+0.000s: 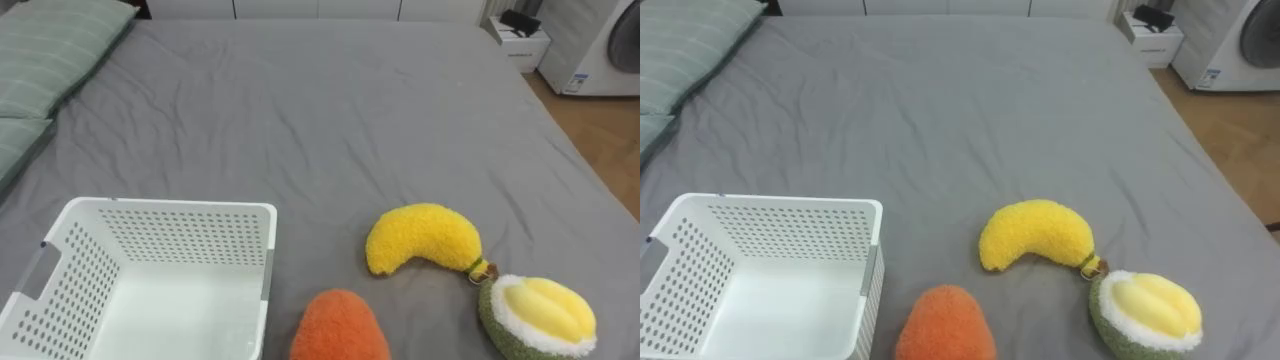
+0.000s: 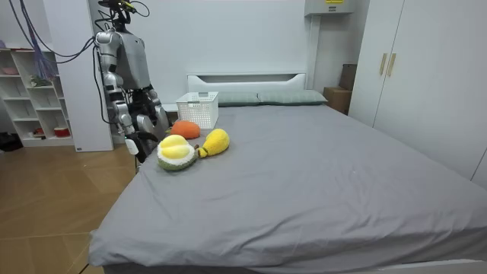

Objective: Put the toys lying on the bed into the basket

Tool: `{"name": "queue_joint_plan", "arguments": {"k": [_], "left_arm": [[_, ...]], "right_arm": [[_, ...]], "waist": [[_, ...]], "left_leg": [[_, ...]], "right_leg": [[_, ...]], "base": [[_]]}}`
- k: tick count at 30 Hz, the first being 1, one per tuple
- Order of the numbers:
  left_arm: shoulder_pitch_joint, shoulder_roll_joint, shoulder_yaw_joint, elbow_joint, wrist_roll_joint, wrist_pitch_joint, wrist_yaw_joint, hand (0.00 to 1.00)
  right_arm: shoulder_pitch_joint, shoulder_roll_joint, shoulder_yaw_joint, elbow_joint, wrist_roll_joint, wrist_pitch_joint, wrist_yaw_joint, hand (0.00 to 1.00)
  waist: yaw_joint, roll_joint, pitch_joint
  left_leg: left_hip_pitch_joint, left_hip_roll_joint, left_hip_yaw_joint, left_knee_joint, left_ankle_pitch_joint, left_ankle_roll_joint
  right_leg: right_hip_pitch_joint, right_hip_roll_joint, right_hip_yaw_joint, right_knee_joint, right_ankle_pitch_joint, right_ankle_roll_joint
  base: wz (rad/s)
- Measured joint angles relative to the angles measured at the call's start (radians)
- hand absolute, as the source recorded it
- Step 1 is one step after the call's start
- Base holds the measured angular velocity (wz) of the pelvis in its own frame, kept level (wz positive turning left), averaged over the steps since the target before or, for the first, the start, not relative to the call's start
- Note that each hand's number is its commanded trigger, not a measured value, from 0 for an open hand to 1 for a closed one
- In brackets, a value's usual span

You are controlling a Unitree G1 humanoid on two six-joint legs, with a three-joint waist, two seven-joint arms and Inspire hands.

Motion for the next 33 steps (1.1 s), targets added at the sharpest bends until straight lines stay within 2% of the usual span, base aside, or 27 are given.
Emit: {"name": "queue_joint_plan", "arguments": {"k": [6, 15, 22, 23, 26, 28, 30, 33], "left_arm": [[0.005, 0.001, 0.007, -0.001, 0.002, -0.008, 0.0, 0.0], [0.009, 0.003, 0.018, -0.002, 0.069, -0.009, 0.029, 0.0], [0.021, 0.005, 0.023, -0.011, 0.079, -0.008, 0.042, 0.0], [0.025, 0.005, 0.028, -0.016, 0.08, -0.007, 0.042, 0.0], [0.037, 0.011, 0.098, -0.023, 0.086, -0.005, 0.044, 0.0], [0.04, 0.019, 0.114, -0.018, 0.087, -0.004, 0.046, 0.0], [0.041, 0.028, 0.115, -0.016, 0.087, 0.008, 0.046, 0.0], [0.042, 0.036, 0.154, -0.019, 0.087, 0.011, 0.049, 0.0]], "right_arm": [[0.003, 0.001, 0.0, 0.003, -0.001, -0.003, 0.0, 0.0], [0.003, 0.001, 0.0, 0.006, 0.008, 0.002, -0.002, 0.0], [0.018, 0.006, -0.013, 0.007, 0.057, 0.003, -0.012, 0.0], [0.02, 0.007, -0.025, 0.008, 0.059, 0.004, -0.012, 0.0], [0.058, 0.006, -0.137, 0.016, 0.064, 0.004, -0.028, 0.0], [0.076, 0.005, -0.176, 0.026, 0.075, 0.005, -0.057, 0.0], [0.107, 0.001, -0.206, 0.034, 0.13, 0.012, -0.083, 0.0], [0.128, -0.003, -0.298, 0.034, 0.165, 0.029, -0.137, 0.0]], "waist": [[0.01, -0.001, -0.001], [0.011, -0.006, -0.0006], [-0.008, -0.016, -0.004], [-0.013, -0.017, -0.0045], [-0.027, -0.027, -0.0019], [-0.045, -0.035, -0.0006], [-0.048, -0.039, 0.0006], [-0.07, -0.048, 0.0007]], "left_leg": [[-0.001, 0.001, -0.001, 0.004, 0.0, 0.0], [-0.001, 0.001, -0.006, 0.002, 0.0, 0.0], [0.0, 0.0, -0.01, -0.001, 0.0, -0.001], [0.001, 0.0, -0.01, -0.001, 0.0, -0.001], [0.003, 0.0, -0.01, -0.005, 0.001, -0.002], [0.007, 0.0, -0.007, -0.008, 0.001, -0.002], [0.015, 0.0, -0.003, -0.012, 0.001, -0.003], [0.018, 0.001, 0.004, -0.016, 0.0, -0.003]], "right_leg": [[0.005, 0.001, -0.003, -0.014, 0.002, -0.001], [0.005, 0.001, -0.005, -0.015, 0.002, -0.001], [0.007, 0.003, 0.004, -0.016, 0.001, 0.0], [0.007, 0.003, 0.004, -0.016, 0.001, 0.0], [0.007, 0.004, 0.003, -0.016, 0.0, 0.0], [0.007, 0.004, 0.005, -0.016, 0.0, -0.001], [0.01, 0.005, 0.009, -0.015, 0.0, -0.001], [0.01, 0.007, 0.027, -0.013, -0.001, -0.001]], "base": [[0.0], [0.0], [0.0], [0.0], [0.0], [-0.04], [-0.07], [-0.1]]}}
